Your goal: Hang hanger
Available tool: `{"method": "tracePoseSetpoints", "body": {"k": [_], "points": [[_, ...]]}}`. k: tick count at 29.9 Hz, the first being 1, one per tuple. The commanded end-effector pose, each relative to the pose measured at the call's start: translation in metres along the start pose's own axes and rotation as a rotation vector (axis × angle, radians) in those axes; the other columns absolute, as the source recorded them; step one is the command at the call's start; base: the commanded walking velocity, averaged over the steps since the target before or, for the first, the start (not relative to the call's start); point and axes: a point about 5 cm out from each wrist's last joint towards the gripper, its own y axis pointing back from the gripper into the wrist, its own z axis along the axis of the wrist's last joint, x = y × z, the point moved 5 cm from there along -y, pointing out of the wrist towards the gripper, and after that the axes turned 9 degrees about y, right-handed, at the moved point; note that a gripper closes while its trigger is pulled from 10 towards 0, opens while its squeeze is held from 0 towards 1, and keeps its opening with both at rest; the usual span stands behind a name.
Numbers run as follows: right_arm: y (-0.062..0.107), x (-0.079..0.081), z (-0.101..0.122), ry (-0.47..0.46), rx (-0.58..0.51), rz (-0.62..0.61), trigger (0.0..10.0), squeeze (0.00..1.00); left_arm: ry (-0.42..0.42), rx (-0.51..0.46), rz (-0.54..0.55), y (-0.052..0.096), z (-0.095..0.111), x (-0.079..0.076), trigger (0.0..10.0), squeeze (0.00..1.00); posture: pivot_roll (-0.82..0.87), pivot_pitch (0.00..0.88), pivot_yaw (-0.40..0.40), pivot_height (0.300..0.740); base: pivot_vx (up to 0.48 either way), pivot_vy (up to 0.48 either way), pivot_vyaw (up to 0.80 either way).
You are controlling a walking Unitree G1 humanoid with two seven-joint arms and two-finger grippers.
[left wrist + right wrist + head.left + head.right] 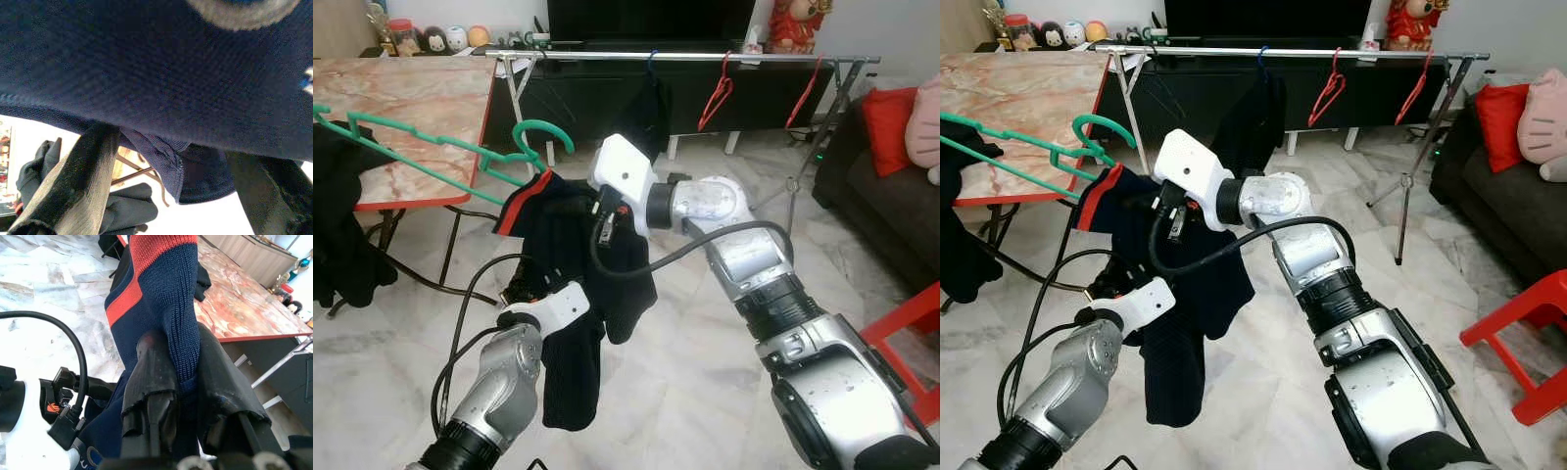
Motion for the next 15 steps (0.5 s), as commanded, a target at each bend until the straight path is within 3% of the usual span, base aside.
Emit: {"method": "tracePoseSetpoints", "body": {"k": [1,3,10,13,15], "points": [[0.001,-0.003,0.015,0.023,-0.048,-0.01,0.0,0.0,-0.003,0.013,0.023,0.0,-0.003,0.004,10.0,0.0,-0.02,0.0,-0.074,0.74,0.0,0.0,0.0],[0.0,0.001,0.015,0.021,-0.053,0.004,0.0,0.0,0.002,0.015,0.077,-0.001,-0.004,0.012,10.0,0.0,-0.02,0.0,-0.075,0.74,0.0,0.0,0.0],[-0.001,0.005,0.019,0.019,-0.063,0.021,0.0,0.0,0.019,0.02,0.134,-0.002,-0.006,0.017,10.0,0.0,-0.02,0.0,-0.075,0.74,0.0,0.0,0.0],[-0.001,0.005,0.019,0.019,-0.064,0.024,0.0,0.0,0.021,0.022,0.129,-0.002,-0.006,0.016,10.0,0.0,-0.02,0.0,-0.077,0.74,0.0,0.0,0.0],[-0.001,0.006,0.02,0.019,-0.064,0.024,0.0,0.0,0.012,0.026,0.079,-0.003,-0.007,0.007,10.0,0.0,-0.02,0.0,-0.077,0.74,0.0,0.0,0.0]]}}
